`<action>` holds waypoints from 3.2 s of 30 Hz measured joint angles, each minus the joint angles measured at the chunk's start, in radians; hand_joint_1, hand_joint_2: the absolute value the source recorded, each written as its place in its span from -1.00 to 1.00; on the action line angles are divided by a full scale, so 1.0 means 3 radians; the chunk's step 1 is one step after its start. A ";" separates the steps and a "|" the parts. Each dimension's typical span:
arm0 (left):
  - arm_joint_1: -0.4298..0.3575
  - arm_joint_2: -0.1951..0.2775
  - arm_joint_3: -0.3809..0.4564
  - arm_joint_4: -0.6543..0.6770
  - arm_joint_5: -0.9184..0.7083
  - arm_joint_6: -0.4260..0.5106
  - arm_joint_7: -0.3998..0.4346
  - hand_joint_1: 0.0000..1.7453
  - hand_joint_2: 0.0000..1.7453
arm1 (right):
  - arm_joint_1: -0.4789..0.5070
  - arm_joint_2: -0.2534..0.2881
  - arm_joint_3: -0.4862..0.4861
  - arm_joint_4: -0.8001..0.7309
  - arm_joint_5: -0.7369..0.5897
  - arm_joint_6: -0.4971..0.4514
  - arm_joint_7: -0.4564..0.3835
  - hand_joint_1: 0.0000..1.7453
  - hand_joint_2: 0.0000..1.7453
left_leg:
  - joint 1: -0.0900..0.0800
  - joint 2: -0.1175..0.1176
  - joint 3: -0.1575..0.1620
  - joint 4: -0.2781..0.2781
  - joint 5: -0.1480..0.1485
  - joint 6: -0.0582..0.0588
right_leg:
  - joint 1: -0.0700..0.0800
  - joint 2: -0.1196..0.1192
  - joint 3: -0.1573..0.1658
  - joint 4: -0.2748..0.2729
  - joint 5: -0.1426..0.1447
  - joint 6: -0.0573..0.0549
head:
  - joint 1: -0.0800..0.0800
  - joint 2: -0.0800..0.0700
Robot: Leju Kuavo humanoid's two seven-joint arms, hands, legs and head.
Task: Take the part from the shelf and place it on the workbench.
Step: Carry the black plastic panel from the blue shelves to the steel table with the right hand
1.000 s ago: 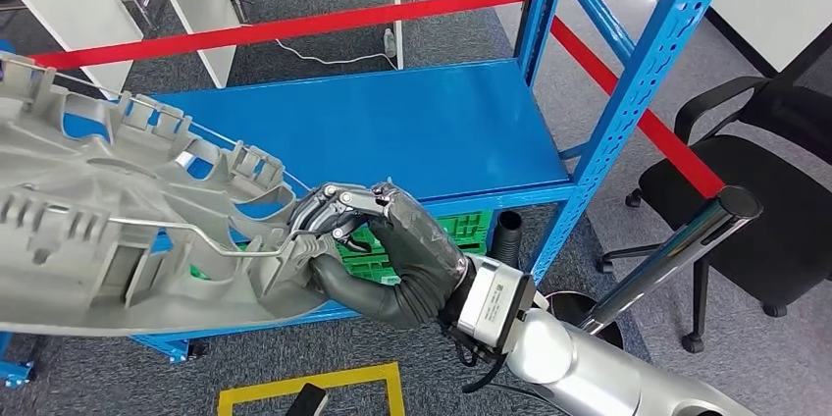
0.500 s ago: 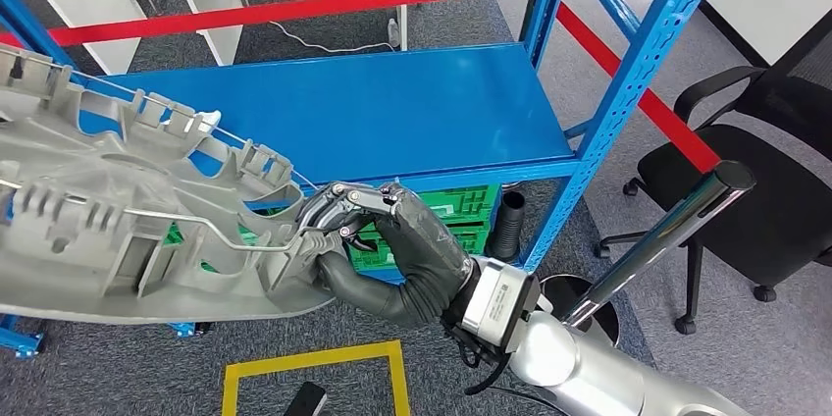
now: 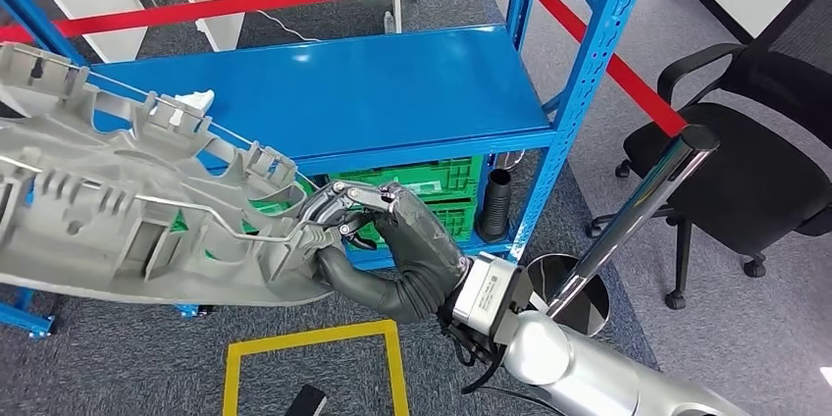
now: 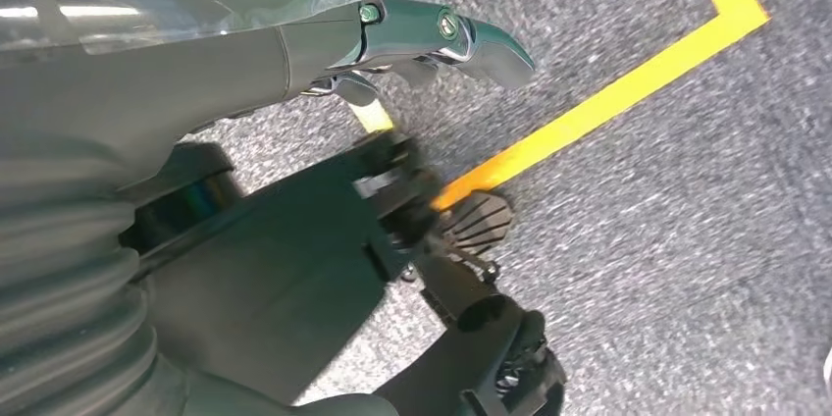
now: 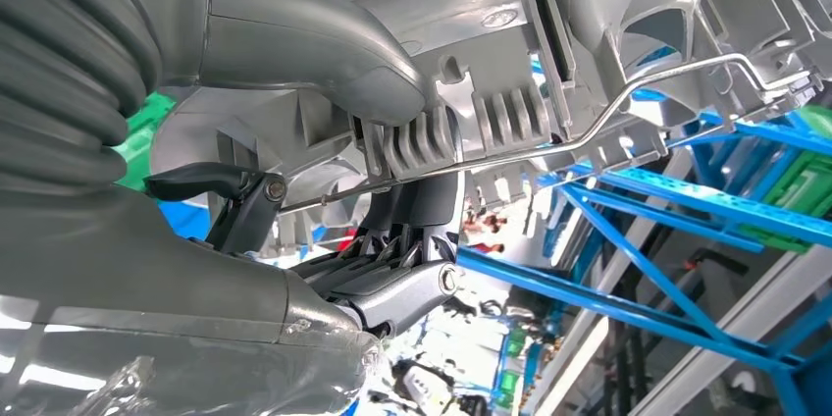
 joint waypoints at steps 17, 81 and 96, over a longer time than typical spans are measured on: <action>-0.0006 0.0008 -0.0028 0.0000 0.0017 -0.0009 -0.0005 -1.00 1.00 | 0.0067 -0.0017 -0.0031 0.0084 0.0183 -0.0147 0.0003 1.00 1.00 | -0.0033 0.0045 -0.0402 -0.0263 0.0370 0.0088 | -0.0001 0.0014 0.0473 0.0044 -0.0388 0.0105 | 0.0035 0.0000; -0.0054 0.0055 -0.0112 0.0003 -0.0015 -0.0044 -0.0008 -1.00 1.00 | 0.0179 -0.0066 -0.0095 0.0206 0.0213 -0.0157 0.0079 1.00 1.00 | -0.0027 0.0047 -0.0502 -0.0230 0.0431 0.0038 | 0.0034 0.0003 0.0528 -0.0068 -0.0431 0.0039 | 0.0046 0.0000; -0.0039 0.0062 -0.0118 0.0003 -0.0009 -0.0048 -0.0060 -1.00 1.00 | 0.0238 -0.0066 -0.0126 0.0220 0.0212 -0.0167 -0.0038 1.00 1.00 | -0.0009 0.0026 0.0052 -0.0331 0.0024 0.0054 | 0.0028 -0.0025 0.0105 0.0022 -0.0114 0.0078 | 0.0013 0.0000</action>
